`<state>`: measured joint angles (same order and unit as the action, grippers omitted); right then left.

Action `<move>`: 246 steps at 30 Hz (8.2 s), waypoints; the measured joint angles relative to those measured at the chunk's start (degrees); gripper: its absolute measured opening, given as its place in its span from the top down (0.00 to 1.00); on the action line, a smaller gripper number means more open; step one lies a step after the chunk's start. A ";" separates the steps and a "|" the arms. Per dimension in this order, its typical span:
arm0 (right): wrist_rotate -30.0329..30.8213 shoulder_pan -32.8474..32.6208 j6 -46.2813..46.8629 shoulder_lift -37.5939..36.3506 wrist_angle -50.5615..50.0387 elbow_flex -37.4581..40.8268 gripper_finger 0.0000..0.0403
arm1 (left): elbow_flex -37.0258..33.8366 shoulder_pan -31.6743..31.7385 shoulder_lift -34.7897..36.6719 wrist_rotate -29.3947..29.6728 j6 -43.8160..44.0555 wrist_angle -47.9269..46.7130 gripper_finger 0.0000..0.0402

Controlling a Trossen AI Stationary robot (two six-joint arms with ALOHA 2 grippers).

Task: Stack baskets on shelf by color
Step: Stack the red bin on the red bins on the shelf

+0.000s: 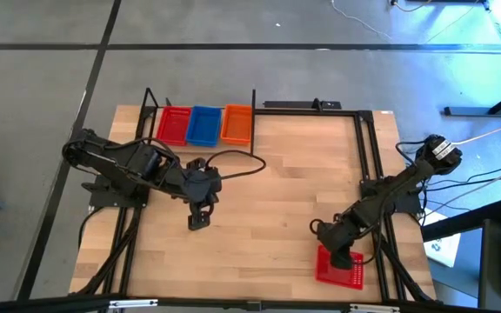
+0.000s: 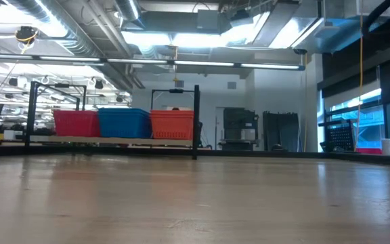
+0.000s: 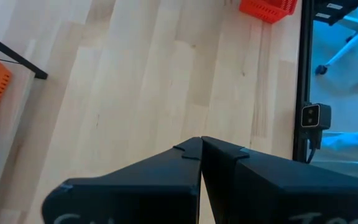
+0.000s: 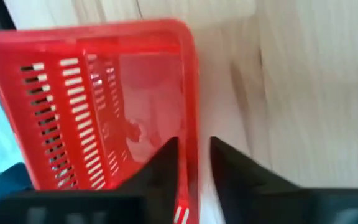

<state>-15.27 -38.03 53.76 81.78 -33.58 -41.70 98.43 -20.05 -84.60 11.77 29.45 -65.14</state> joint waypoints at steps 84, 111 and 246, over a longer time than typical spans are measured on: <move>62.53 37.59 -54.03 19.71 -46.16 -79.73 1.00 | 0.06 14.57 3.65 25.69 -11.67 16.54 0.75; 75.74 32.71 -60.28 19.71 -39.51 -79.70 1.00 | 0.00 14.47 -6.73 36.55 -34.31 33.05 0.75; 48.58 40.81 -75.25 15.69 -39.19 -92.86 0.55 | 0.00 63.35 4.70 8.24 -2.12 -24.00 1.00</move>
<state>33.31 2.79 -21.50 97.47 -72.77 -134.56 98.43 43.29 -79.90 20.01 27.33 -89.14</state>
